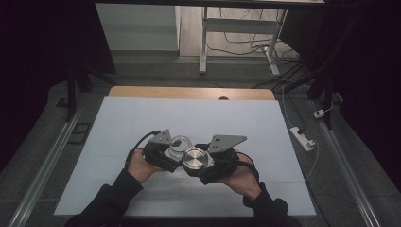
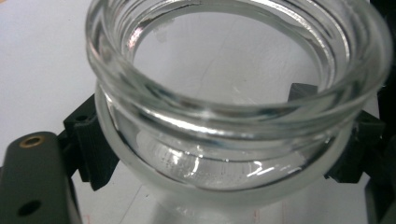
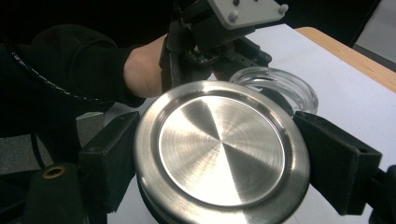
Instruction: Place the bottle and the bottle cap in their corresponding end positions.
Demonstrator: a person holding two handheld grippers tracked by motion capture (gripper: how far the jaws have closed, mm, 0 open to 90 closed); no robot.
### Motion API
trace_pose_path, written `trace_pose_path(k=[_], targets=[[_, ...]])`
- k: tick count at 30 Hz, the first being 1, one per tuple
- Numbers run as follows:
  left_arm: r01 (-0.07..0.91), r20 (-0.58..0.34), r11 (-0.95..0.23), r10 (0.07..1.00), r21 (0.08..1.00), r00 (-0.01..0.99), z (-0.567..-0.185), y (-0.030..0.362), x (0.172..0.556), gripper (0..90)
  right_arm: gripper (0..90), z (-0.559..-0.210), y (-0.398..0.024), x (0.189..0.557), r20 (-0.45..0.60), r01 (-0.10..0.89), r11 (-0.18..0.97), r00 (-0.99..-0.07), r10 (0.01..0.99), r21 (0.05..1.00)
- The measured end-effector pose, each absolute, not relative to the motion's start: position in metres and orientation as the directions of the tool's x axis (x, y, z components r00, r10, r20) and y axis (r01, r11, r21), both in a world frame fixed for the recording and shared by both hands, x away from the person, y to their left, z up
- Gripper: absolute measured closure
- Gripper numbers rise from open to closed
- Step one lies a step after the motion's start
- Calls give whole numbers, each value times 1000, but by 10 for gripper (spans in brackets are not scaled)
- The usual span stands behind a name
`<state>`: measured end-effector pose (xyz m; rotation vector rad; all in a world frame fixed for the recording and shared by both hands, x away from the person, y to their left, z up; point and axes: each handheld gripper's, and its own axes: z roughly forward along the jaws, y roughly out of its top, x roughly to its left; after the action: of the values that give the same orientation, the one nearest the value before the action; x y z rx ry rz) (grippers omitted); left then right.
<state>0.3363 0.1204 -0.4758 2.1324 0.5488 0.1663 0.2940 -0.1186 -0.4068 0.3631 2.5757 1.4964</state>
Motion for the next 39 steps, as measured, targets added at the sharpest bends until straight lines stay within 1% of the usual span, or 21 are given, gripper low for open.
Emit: trace_pose_path(k=[14,39], targets=[[326,-88,-484,450,812,889,-474,119,348,155,178,-416,-122,286,6,144,473,-960,281,869],[322,-73,-486,463,813,883,-481,101,376,155,178,-457,-131,270,31,183,486,-952,305,855]])
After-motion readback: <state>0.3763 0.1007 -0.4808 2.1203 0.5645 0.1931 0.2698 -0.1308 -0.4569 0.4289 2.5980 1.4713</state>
